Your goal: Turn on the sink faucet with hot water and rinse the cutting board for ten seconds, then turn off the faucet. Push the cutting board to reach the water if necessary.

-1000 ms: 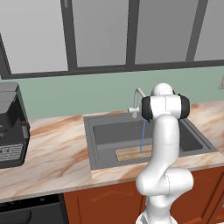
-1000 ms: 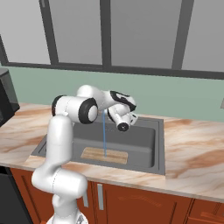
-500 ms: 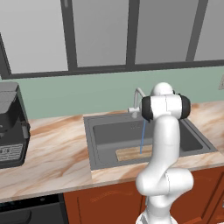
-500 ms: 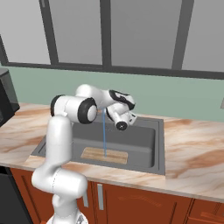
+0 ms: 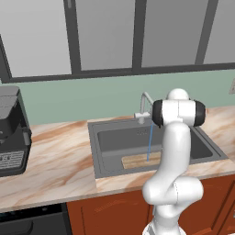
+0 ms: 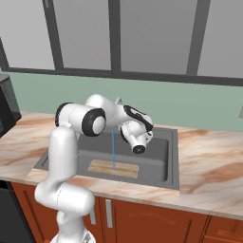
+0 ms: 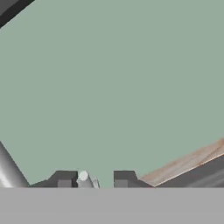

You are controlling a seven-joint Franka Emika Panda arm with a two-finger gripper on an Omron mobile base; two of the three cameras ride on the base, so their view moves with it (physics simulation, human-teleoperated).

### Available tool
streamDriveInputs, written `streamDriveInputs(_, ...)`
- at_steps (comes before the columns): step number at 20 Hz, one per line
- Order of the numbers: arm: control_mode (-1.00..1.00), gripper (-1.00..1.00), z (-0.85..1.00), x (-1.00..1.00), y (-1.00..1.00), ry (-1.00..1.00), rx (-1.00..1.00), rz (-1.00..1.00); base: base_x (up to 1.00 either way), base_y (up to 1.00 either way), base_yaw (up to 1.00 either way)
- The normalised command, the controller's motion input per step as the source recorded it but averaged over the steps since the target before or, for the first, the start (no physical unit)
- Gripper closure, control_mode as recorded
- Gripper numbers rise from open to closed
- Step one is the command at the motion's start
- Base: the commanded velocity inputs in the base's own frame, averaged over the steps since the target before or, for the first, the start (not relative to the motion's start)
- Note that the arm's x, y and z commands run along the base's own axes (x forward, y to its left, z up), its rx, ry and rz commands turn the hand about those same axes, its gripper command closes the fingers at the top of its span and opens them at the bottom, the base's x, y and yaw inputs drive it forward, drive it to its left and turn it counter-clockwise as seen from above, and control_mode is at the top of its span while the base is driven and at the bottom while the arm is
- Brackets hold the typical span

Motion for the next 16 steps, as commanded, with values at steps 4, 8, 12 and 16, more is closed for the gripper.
streamDriveInputs(4, -1.00, 1.00, -0.24, -0.72, -0.42, 0.07, 0.00, -0.05, 0.00, 0.00, 0.00)
streamDriveInputs(8, -1.00, 1.00, -0.21, -0.69, -0.41, 0.06, 0.00, -0.05, 0.00, 0.00, 0.00)
streamDriveInputs(12, -1.00, 1.00, 0.00, -0.04, -0.05, 0.01, 0.00, -0.01, 0.00, 0.00, 0.00)
streamDriveInputs(16, -1.00, 1.00, 0.00, 0.00, 0.00, 0.01, 0.00, 0.00, 0.00, 0.00, 0.00)
